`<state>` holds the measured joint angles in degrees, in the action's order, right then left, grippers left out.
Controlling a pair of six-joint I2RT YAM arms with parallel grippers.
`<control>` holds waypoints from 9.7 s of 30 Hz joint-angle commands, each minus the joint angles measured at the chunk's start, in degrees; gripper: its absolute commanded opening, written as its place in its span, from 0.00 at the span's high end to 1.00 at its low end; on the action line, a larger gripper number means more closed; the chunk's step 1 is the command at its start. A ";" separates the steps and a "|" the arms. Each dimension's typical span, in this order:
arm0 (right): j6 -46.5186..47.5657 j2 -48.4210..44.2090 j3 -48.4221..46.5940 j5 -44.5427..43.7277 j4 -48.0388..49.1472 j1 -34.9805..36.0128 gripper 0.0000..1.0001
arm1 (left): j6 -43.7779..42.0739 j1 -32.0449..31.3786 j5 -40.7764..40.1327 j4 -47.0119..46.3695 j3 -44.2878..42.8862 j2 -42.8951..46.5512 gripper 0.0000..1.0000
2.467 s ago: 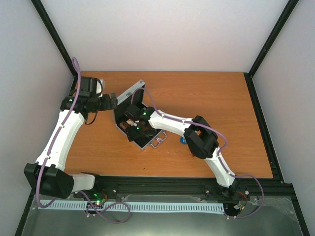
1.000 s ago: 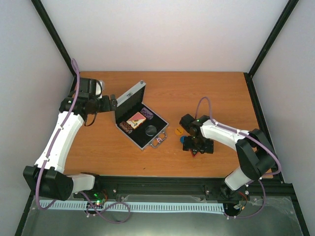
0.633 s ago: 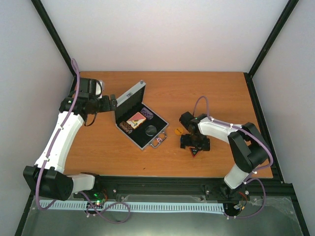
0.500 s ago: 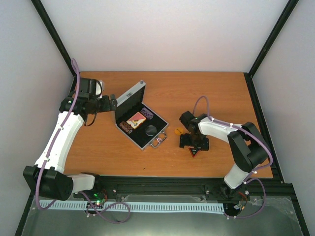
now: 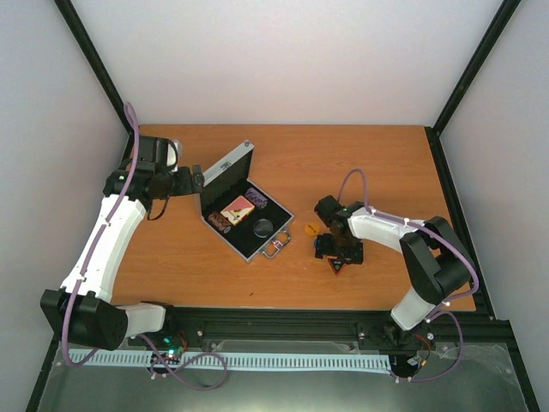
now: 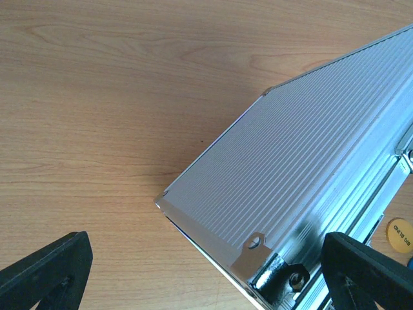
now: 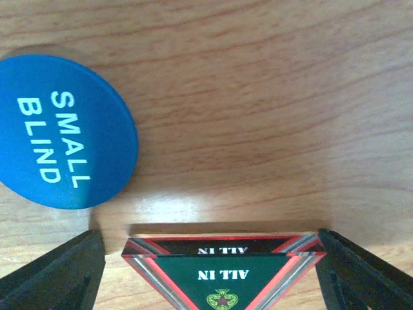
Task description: Pack up texas hold em set
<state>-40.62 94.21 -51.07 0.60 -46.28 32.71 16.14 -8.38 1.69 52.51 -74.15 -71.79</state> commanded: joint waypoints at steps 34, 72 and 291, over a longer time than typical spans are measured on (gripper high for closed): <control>-1.16 4.03 -25.94 4.12 -10.79 7.25 0.92 | -0.48 -0.10 -0.62 0.89 -1.08 0.16 0.00; 0.62 39.48 -60.77 4.66 -9.01 16.25 0.71 | -0.41 -0.14 0.06 1.05 -0.38 1.21 0.00; 8.37 10.99 -8.28 -10.61 -0.69 2.54 0.57 | -0.58 -0.14 -0.03 0.99 1.30 1.99 0.00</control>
<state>-32.36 103.09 -62.50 -6.33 -43.94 36.27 16.14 -8.38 2.33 52.42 -72.82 -70.72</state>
